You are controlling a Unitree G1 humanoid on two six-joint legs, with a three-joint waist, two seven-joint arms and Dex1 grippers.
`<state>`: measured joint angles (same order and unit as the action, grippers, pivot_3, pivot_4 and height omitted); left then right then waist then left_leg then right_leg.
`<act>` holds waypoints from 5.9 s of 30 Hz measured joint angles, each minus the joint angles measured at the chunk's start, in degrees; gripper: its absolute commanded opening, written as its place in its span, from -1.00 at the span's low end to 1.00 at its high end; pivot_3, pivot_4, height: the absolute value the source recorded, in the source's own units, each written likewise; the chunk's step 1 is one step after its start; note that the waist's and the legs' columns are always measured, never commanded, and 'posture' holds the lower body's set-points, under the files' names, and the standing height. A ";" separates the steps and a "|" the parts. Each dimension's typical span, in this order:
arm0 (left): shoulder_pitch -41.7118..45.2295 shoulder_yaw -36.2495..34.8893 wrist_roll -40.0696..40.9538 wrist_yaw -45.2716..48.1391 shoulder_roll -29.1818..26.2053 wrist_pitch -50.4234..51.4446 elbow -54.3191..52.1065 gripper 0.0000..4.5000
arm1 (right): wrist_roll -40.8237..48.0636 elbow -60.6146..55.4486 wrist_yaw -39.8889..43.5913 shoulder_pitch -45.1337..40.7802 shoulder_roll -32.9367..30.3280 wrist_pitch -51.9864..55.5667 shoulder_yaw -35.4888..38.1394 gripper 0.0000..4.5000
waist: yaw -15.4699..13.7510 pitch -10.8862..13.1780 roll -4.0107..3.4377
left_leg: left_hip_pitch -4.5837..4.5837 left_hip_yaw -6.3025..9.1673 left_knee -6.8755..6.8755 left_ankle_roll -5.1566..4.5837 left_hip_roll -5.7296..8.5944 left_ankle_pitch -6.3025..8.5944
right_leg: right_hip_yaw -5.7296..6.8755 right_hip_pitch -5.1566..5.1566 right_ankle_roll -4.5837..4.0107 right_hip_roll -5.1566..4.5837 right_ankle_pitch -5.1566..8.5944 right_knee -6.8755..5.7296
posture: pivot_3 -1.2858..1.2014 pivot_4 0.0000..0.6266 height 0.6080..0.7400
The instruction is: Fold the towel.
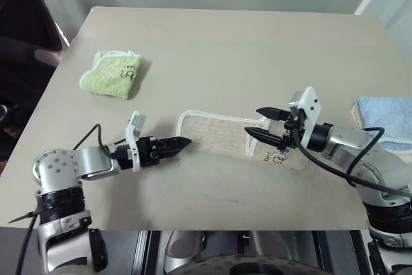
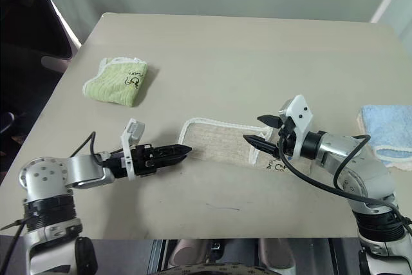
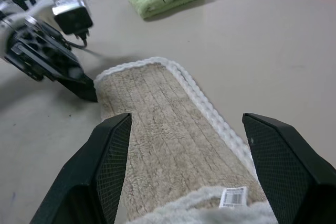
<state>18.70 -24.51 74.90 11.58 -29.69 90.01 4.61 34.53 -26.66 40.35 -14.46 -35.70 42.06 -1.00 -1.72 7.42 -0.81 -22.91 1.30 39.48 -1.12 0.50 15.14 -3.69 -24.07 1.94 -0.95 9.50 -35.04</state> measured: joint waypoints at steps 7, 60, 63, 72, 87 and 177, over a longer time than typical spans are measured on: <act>1.62 0.94 -4.78 2.99 -0.49 -2.12 4.60 -0.84 | 0.02 -0.37 -0.52 0.32 -0.05 0.00 0.84 0.59 | 0.48 0.02 0.11 | 0.01 -0.05 -0.61 0.14 -0.13 -0.70 | -0.10 -0.13 0.18 0.14 -0.09 -0.08 | 0.03 -0.52 0.89; 31.68 41.19 -30.48 57.10 5.47 -28.96 -0.53 -0.99 | 10.93 -10.74 3.18 22.77 -11.92 2.20 24.08 0.59 | 0.55 0.15 0.50 | -0.53 0.04 -0.51 0.08 -0.57 -0.60 | -0.35 -0.64 0.46 0.59 0.14 -0.34 | 0.03 -0.52 0.89; 31.58 43.63 -32.70 58.42 7.46 -30.32 1.58 -0.99 | 11.67 -12.11 2.20 25.50 -11.89 2.79 27.43 0.59 | 0.57 0.15 0.50 | -0.54 0.01 -0.37 -0.03 -0.54 -0.52 | -0.36 -0.54 0.47 0.56 0.16 -0.24 | 0.03 -0.52 0.89; 30.83 48.41 -38.96 60.66 13.81 -35.53 6.95 -0.99 | 12.50 -13.76 1.12 36.43 -10.49 3.48 36.74 0.59 | 0.04 0.15 0.50 | -0.58 -0.01 -0.25 -0.37 -0.34 -0.32 | -0.37 -0.37 0.58 0.36 0.20 0.00 | 0.03 -0.52 0.89; 30.15 51.25 -45.48 57.81 27.60 -37.73 18.01 -0.99 | 12.43 -14.58 0.02 39.76 -9.46 3.42 40.69 0.59 | -0.06 0.16 0.50 | -0.60 -0.15 0.22 -0.79 -0.23 -0.08 | -0.38 -0.14 1.42 0.19 0.42 0.00 | 0.03 -0.52 0.89; 17.03 47.53 -67.56 58.39 25.90 -93.82 28.50 -1.00 | -12.32 13.00 -4.81 15.71 6.24 -19.83 2.10 -0.98 | 0.42 0.06 0.28 | -0.29 -0.35 0.66 -1.76 -0.08 0.51 | -0.84 0.14 1.30 0.16 -0.23 0.10 | 0.03 -0.52 0.89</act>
<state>35.73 23.01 7.34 69.97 -3.79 -3.81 33.10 22.21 -13.66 35.55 1.26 -29.47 22.23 1.10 -1.30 7.48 -0.53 -23.21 0.95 40.14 -2.88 0.41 15.65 -4.53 -23.94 3.25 -0.80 9.26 -34.94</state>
